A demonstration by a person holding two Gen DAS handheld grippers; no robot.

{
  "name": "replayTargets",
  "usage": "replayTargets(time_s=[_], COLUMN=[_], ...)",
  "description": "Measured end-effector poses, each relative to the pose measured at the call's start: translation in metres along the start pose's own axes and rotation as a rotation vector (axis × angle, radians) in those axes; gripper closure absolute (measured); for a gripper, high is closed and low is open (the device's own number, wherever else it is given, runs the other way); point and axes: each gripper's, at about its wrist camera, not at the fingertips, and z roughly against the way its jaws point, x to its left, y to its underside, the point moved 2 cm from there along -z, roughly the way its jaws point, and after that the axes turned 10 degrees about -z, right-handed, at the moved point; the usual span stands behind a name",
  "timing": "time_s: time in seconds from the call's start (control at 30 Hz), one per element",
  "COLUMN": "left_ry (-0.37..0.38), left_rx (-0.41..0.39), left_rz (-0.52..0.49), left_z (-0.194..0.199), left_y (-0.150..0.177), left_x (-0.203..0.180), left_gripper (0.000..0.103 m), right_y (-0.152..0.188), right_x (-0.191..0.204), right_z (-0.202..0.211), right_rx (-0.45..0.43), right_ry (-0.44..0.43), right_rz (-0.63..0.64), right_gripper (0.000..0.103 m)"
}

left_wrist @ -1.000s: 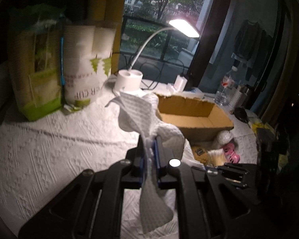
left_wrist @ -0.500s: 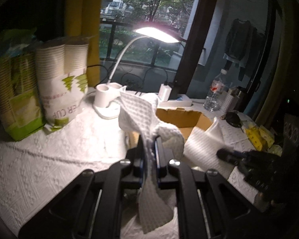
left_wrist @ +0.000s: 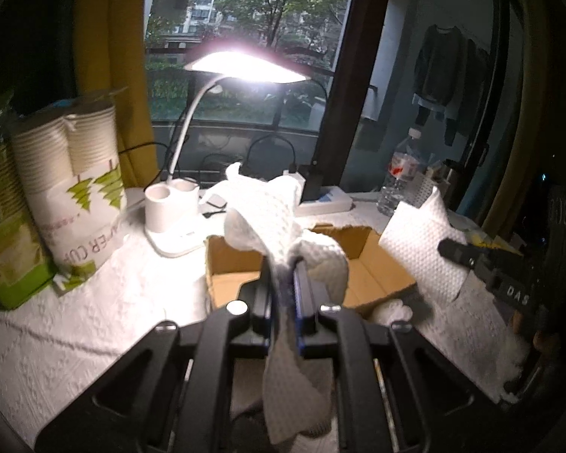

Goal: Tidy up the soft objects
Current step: 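Carry both paper towels over the cardboard box with both tools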

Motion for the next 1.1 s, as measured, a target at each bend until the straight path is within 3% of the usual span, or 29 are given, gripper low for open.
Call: replayTargets(time_s=[0.47,1.1], left_ry=[-0.047,-0.085], left_rx=[0.036,0.225], left_rz=[-0.051,-0.048], left_z=[-0.059,-0.13], left_y=[-0.005,0.026], left_x=[-0.006,-0.005], left_gripper=[0.094,0.092], right_y=[-0.018,0.012], right_x=[-0.039,-0.067], right_z=[-0.045,-0.104], right_rx=[-0.008,0.103], right_ry=[0.038,0.067], right_rz=[-0.027,-0.058], right_gripper=[0.097,0.097])
